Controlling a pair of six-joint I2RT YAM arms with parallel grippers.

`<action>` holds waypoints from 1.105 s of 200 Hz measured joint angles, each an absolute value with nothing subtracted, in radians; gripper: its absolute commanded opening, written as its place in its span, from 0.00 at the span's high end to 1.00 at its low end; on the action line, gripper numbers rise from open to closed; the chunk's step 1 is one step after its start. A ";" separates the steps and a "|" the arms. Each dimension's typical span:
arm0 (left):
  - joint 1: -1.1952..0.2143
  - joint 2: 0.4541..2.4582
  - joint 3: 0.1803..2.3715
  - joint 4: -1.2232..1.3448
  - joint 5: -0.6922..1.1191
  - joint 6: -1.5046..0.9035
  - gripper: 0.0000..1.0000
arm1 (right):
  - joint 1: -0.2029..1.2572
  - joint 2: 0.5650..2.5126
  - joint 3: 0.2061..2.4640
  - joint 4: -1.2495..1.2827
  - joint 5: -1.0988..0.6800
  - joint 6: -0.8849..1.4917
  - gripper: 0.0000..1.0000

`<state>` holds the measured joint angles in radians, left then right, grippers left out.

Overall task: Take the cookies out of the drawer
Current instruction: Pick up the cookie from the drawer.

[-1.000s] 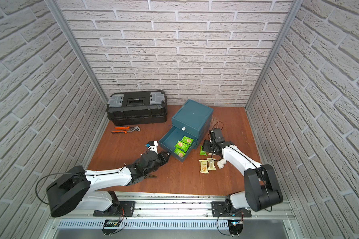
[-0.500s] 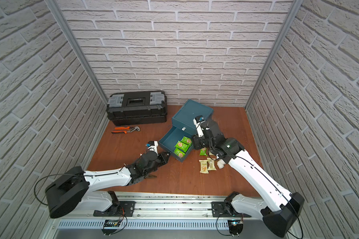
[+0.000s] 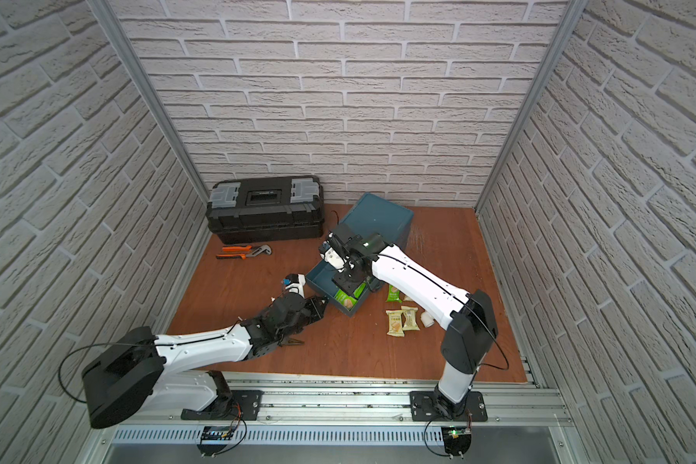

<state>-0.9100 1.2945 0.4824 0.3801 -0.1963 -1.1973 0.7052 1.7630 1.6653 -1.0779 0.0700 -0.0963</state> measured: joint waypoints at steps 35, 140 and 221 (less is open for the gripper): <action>-0.910 1.288 0.482 0.363 -0.196 -1.198 1.00 | 0.705 1.858 1.715 -1.112 0.072 -0.112 0.42; -0.910 1.288 0.481 0.365 -0.197 -1.209 1.00 | 0.692 1.931 1.725 -1.143 0.109 -0.130 0.44; -0.909 1.288 0.481 0.365 -0.197 -1.208 1.00 | 0.681 1.983 1.726 -1.143 0.120 -0.139 0.43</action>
